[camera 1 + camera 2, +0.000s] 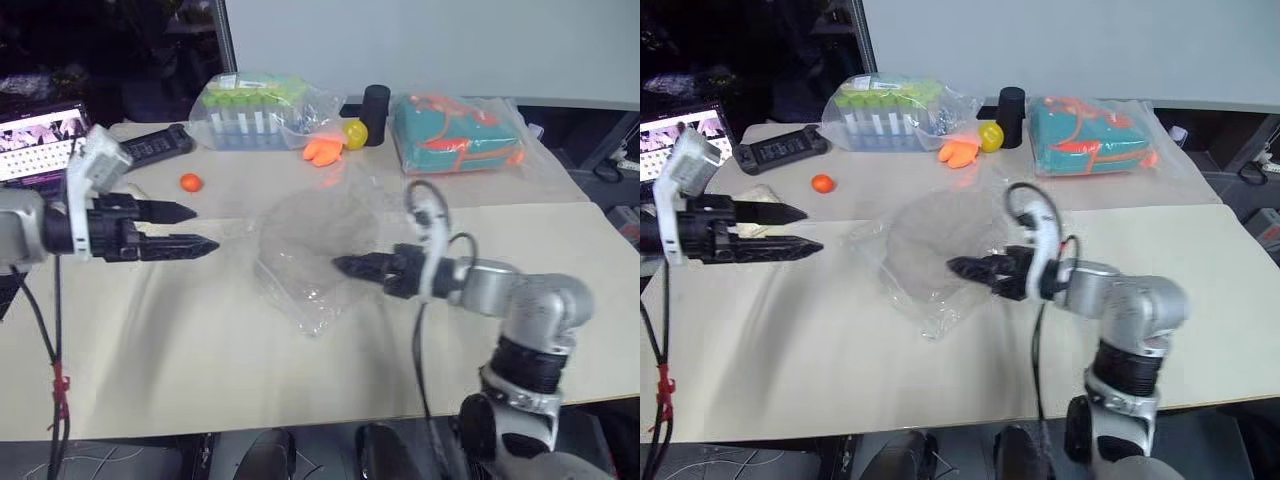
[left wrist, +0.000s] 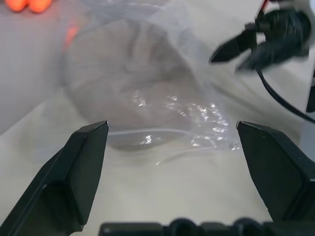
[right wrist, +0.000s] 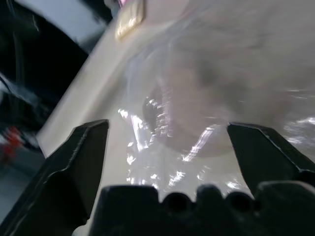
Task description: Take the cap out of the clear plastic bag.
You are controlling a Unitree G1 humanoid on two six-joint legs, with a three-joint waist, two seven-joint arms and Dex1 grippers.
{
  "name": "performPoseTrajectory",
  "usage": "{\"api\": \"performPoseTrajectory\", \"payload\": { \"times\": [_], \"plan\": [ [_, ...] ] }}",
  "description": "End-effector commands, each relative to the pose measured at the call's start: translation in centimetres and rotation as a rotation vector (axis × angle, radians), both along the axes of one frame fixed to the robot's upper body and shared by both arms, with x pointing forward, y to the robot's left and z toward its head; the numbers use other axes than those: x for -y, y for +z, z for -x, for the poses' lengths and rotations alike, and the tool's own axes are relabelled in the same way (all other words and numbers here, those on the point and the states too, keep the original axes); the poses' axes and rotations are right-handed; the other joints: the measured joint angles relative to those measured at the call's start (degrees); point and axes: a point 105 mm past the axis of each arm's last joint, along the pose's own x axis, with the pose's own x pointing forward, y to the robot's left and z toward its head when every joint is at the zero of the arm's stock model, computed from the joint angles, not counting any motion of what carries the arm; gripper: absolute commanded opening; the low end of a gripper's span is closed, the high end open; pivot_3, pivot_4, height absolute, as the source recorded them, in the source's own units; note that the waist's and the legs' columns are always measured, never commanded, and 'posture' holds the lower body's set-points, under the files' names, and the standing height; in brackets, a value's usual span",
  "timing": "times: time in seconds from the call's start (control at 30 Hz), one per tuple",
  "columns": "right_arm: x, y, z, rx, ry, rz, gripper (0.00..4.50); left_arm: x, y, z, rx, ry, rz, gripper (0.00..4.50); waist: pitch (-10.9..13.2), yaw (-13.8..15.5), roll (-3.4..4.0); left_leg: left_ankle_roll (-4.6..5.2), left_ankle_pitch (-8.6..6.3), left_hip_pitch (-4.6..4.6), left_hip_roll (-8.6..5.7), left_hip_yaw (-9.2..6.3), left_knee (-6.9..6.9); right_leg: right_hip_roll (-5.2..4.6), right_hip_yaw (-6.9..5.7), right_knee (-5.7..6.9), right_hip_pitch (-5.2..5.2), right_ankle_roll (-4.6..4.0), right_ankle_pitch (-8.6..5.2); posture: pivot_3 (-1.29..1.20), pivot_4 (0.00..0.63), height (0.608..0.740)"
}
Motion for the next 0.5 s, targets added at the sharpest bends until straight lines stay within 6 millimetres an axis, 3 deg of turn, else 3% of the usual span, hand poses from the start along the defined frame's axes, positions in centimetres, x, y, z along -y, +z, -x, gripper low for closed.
{"api": "performPoseTrajectory", "payload": {
  "times": [0.03,0.13,0.27,0.37,0.5],
  "plan": [
    [4.6,-0.5,0.2,-0.084,-0.093,-0.024,4.50,0.4,1.1,0.0,0.089,-0.005,0.018,4.47,0.02,0.04,0.03,0.00,0.00,0.00,-0.02,0.03,-0.01,-0.03,0.04,-0.01,0.00,0.00,0.00,0.00,0.150,0.740],
    [5.5,-2.8,0.9,-0.203,-0.098,0.006,4.50,0.6,0.8,-0.2,0.095,-0.002,0.025,4.47,0.02,-0.09,0.03,0.01,-0.01,0.01,-0.03,0.10,-0.01,-0.07,0.07,-0.03,-0.01,0.00,0.00,0.00,0.150,0.740],
    [3.8,-7.0,1.4,-0.400,-0.098,-0.071,4.50,1.0,0.9,-0.5,0.124,0.000,0.025,4.47,-0.01,-1.23,-0.02,0.03,-0.02,0.26,0.10,0.26,-0.04,0.04,0.29,-0.02,0.19,0.00,-0.01,0.00,0.150,0.740],
    [2.3,-7.9,1.1,-0.450,-0.115,-0.128,4.50,1.3,1.7,0.1,0.162,-0.039,0.026,4.47,-0.02,-1.70,-0.04,0.05,-0.02,0.49,0.15,0.59,-0.08,0.13,0.74,0.06,0.22,0.01,0.00,0.00,0.150,0.740],
    [0.4,-7.6,0.4,-0.470,-0.112,-0.195,4.50,1.3,2.3,0.7,0.193,-0.059,0.005,4.47,-0.05,-1.98,-0.08,0.06,-0.03,0.58,0.34,0.65,-0.09,0.36,0.82,0.05,0.27,0.00,0.01,0.00,0.150,0.740]
  ]
}}
